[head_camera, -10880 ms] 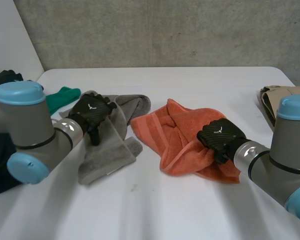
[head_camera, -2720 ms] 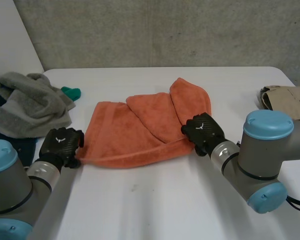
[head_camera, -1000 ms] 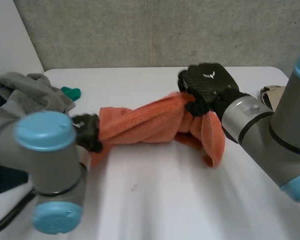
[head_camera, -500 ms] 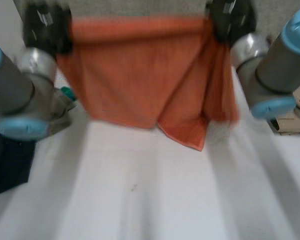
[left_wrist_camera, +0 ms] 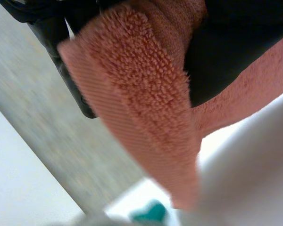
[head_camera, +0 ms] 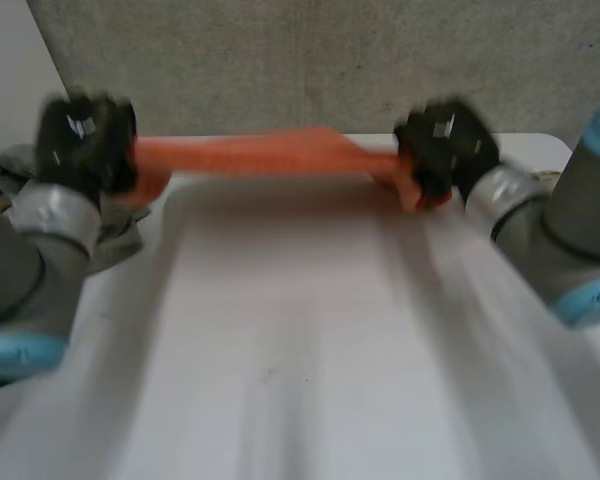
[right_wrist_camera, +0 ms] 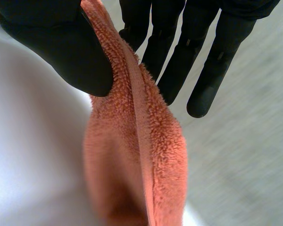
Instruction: Fold the laundry.
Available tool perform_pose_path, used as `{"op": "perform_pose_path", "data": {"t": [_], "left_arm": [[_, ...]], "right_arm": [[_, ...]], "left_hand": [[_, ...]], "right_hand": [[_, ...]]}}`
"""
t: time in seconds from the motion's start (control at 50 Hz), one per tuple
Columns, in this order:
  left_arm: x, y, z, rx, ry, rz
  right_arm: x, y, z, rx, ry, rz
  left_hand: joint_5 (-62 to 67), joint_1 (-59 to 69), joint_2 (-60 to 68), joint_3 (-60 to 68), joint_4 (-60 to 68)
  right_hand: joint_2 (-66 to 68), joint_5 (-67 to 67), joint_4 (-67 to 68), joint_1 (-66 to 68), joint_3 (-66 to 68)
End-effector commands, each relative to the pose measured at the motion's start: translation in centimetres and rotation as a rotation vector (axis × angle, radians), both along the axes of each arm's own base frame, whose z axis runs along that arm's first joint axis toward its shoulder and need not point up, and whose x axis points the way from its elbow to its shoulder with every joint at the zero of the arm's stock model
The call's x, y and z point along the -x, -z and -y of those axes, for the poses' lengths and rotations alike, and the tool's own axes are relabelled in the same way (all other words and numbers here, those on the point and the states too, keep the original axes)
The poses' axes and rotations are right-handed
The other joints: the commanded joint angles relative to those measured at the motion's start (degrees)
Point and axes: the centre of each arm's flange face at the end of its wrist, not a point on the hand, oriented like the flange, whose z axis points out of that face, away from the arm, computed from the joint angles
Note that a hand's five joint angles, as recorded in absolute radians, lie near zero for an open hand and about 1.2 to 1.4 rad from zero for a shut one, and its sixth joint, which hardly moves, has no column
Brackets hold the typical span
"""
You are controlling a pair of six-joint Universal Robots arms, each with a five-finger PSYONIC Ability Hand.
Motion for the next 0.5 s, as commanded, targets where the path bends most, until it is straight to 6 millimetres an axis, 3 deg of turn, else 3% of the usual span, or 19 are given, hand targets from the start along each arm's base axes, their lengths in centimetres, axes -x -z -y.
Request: {"op": "perform_pose_path", "data": {"t": [0.02,0.08,0.18,0.24,0.36,0.44,0.5], "left_arm": [[0.0,6.8,-3.2,-0.148,0.057,0.072],[0.0,6.8,-3.5,-0.143,0.062,0.087],[-0.1,5.4,-4.1,-0.108,0.068,0.1],[-0.3,4.6,-4.7,-0.106,0.072,0.095],[-0.6,3.9,-5.5,-0.125,0.086,0.08],[-0.5,2.7,-5.8,-0.113,0.095,0.058],[-0.2,0.6,-6.2,-0.073,0.109,0.032]], "right_arm": [[0.6,7.6,-1.4,-0.226,0.001,-0.075],[1.2,7.3,-0.9,-0.249,0.025,-0.054],[3.4,3.8,0.7,-0.294,0.094,0.035],[4.7,2.8,0.9,-0.378,0.122,-0.005],[7.3,2.4,1.3,-0.479,0.181,-0.101],[8.6,2.9,2.8,-0.447,0.235,-0.041],[9.5,4.1,3.5,-0.459,0.292,0.044]], "left_hand": [[13.23,13.09,11.27,11.62,11.14],[13.23,13.09,11.27,11.62,11.14],[13.23,13.09,11.27,11.62,11.14],[13.23,13.09,11.27,11.62,11.14],[13.23,13.09,11.27,11.62,11.14],[13.23,13.09,11.27,11.62,11.14],[13.23,13.09,11.27,11.62,11.14]], "right_hand": [[-26.36,-26.81,-27.68,-24.04,-27.3],[-41.65,-42.1,-42.97,-39.33,-42.59],[-47.88,-48.33,-49.21,-45.56,-48.83],[-49.4,-49.85,-50.72,-47.08,-50.34],[-49.08,-49.53,-50.4,-46.76,-50.02],[-48.74,-49.19,-50.06,-46.42,-49.68],[-49.24,-49.69,-50.56,-46.92,-50.18]]}}
